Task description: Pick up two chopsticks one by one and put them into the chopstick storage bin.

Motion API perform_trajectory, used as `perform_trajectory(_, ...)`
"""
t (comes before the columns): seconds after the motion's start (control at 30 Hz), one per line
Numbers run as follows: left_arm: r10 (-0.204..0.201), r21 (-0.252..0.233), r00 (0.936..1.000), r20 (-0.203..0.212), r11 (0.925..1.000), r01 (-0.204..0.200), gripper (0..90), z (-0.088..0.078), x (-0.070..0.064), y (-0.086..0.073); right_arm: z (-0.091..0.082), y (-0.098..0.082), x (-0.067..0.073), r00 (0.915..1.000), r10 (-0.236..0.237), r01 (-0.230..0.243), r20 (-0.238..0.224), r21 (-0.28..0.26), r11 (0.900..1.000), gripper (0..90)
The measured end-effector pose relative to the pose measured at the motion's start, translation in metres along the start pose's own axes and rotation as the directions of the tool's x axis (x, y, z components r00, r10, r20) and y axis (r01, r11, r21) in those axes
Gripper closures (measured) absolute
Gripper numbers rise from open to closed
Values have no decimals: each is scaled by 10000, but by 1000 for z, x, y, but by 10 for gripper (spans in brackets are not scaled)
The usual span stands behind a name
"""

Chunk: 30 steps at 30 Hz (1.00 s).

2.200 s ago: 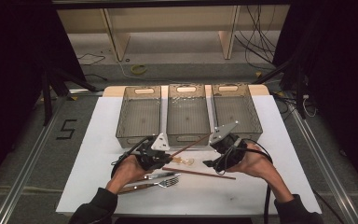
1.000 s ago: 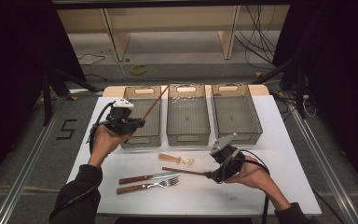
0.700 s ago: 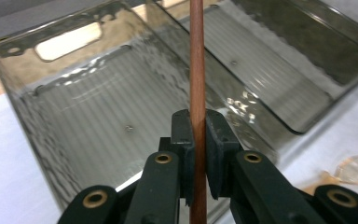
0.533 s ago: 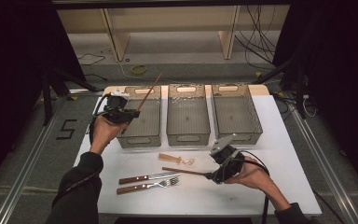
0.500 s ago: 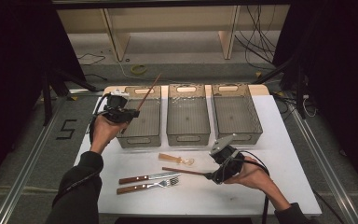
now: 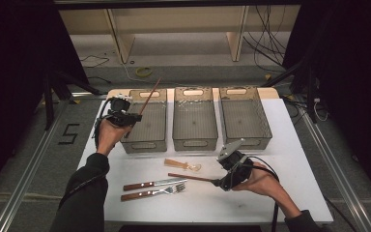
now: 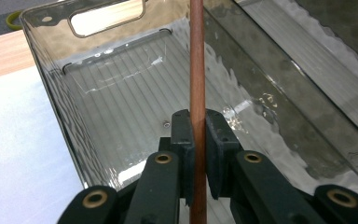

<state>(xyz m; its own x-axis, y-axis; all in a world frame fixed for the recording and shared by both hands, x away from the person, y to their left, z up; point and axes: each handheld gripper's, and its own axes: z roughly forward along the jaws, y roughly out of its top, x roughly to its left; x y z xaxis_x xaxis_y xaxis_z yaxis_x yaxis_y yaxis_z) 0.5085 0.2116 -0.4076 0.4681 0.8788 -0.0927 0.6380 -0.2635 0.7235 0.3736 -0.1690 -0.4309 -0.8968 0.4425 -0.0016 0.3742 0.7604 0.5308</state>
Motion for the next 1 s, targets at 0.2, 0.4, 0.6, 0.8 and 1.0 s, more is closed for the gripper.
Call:
perform_trajectory(0.2,-102,62,9999,-27,9999,103,826,4,3,-4,0,0,0,10000,16,-16,-1,14,10000,248)
perform_trajectory(0.4,-179,200,9998,-95,9996,181,826,10,4,-8,0,0,0,10000,10,-10,-6,21,10000,248)
perform_trajectory(0.6,-291,360,9995,-145,9989,296,822,14,6,-11,0,0,0,10000,15,-15,-14,39,10000,248)
perform_trajectory(0.8,-484,379,9988,-83,9981,487,712,16,5,-13,1,-1,-2,10000,-80,81,-42,55,10000,249)
perform_trajectory(1.0,-364,1,9983,450,9993,365,490,3,0,-14,1,0,-1,9999,32,-30,-116,121,9999,255)
